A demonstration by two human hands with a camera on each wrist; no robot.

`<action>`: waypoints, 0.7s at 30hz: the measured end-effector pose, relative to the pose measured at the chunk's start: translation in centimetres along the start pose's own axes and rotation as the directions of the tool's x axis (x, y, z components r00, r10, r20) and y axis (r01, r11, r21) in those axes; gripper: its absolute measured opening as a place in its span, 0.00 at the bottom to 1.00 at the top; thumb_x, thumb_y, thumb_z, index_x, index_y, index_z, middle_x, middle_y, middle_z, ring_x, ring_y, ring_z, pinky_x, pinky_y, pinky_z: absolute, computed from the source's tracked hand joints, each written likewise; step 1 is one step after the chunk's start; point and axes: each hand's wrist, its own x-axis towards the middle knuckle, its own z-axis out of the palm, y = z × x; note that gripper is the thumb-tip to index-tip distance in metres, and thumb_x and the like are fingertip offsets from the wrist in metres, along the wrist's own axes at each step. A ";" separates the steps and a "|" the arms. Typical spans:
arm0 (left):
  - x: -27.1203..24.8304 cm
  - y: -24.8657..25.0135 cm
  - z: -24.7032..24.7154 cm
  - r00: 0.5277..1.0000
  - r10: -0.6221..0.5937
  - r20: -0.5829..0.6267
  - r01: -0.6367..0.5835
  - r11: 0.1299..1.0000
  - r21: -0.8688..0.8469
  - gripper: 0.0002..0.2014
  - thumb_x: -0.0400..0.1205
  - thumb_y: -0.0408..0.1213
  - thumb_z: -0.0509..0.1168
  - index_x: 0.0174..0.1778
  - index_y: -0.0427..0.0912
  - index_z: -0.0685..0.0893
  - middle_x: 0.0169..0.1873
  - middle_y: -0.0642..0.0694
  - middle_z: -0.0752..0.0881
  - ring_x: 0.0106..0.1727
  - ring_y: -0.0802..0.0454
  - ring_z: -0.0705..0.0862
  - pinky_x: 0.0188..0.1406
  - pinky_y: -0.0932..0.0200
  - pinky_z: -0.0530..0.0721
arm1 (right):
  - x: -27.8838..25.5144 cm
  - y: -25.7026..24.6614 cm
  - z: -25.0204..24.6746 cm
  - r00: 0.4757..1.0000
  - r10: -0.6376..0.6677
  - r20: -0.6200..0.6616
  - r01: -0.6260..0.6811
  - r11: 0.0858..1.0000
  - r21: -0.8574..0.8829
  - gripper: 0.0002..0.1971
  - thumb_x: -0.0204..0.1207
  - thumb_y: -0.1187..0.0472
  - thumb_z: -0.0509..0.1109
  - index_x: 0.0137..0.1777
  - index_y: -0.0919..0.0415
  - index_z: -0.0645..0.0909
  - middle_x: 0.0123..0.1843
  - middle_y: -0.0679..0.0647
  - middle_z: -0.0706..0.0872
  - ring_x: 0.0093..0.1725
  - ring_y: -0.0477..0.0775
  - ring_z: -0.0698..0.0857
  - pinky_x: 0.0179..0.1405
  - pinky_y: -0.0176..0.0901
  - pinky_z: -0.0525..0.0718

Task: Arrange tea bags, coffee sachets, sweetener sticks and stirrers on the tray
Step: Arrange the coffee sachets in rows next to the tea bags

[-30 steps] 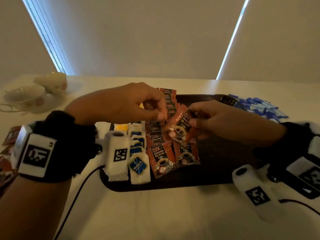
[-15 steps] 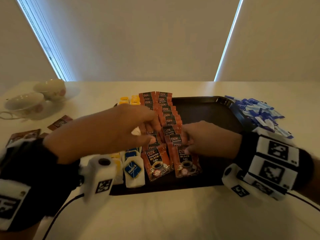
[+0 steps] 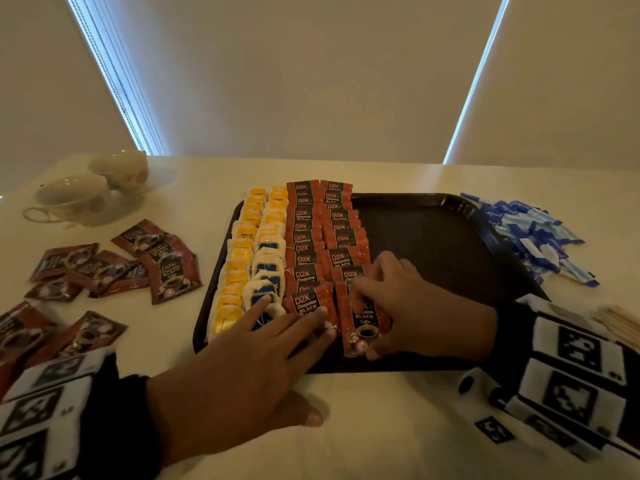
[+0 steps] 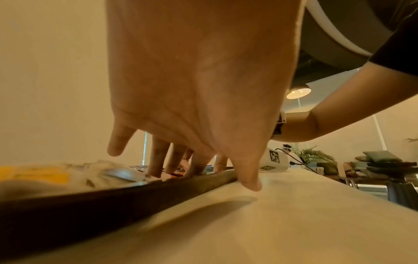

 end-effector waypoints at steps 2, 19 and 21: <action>-0.1 -0.4 0.0 1.000 -0.010 0.027 0.009 1.000 0.030 0.37 0.79 0.70 0.43 0.69 0.49 0.80 0.66 0.46 0.83 0.60 0.51 0.86 0.57 0.40 0.80 | 0.0 0.1 0.1 1.000 -0.022 0.012 0.022 0.999 0.034 0.28 0.68 0.48 0.77 0.64 0.52 0.70 0.76 0.51 0.56 0.77 0.56 0.56 0.69 0.42 0.68; 1.7 -1.6 -2.5 0.993 0.039 0.109 -0.039 0.999 -0.005 0.39 0.77 0.70 0.40 0.82 0.55 0.45 0.83 0.55 0.44 0.84 0.55 0.47 0.80 0.41 0.40 | 1.7 0.2 -0.3 0.987 -0.004 0.160 -0.011 0.996 0.094 0.23 0.76 0.51 0.70 0.65 0.58 0.66 0.85 0.56 0.44 0.83 0.55 0.46 0.78 0.45 0.57; 1.6 -1.6 -2.6 0.993 0.039 0.107 -0.037 0.999 -0.018 0.40 0.76 0.71 0.40 0.82 0.55 0.45 0.83 0.55 0.44 0.83 0.56 0.46 0.80 0.40 0.39 | 1.6 0.0 -0.3 0.989 -0.006 0.148 -0.012 0.993 0.116 0.21 0.76 0.51 0.70 0.63 0.57 0.67 0.85 0.55 0.45 0.83 0.54 0.46 0.78 0.44 0.57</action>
